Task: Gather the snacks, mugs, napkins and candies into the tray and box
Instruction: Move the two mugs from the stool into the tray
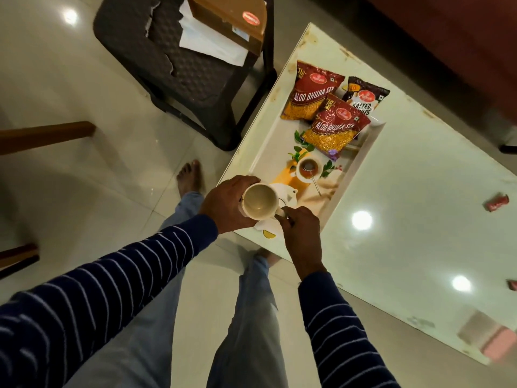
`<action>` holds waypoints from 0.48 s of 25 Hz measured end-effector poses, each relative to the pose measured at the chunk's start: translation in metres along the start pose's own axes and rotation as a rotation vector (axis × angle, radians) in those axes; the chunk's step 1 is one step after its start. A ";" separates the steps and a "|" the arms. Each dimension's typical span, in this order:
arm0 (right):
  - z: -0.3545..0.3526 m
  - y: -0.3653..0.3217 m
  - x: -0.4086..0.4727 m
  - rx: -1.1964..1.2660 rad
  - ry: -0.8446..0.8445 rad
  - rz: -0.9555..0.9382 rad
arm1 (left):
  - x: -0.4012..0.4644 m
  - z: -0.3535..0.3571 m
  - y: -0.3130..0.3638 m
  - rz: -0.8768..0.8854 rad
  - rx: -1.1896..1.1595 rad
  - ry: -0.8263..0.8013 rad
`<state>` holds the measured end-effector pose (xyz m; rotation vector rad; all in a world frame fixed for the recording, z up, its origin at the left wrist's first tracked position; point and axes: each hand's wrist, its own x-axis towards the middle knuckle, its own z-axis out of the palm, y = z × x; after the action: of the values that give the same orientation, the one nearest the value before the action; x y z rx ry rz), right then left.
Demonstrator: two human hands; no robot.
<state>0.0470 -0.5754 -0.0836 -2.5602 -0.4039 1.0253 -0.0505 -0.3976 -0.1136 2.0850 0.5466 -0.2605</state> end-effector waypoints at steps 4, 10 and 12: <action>0.004 -0.001 -0.001 0.021 -0.007 0.033 | 0.002 0.001 -0.003 0.006 0.041 -0.025; -0.039 -0.019 -0.005 0.016 -0.096 -0.033 | 0.001 -0.016 -0.009 -0.003 0.240 -0.128; -0.062 -0.016 -0.010 -0.077 0.000 0.096 | 0.001 -0.026 -0.011 0.044 0.211 -0.150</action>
<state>0.0818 -0.5779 -0.0292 -2.6712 -0.3295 1.0622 -0.0558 -0.3701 -0.1080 2.2550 0.3959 -0.4615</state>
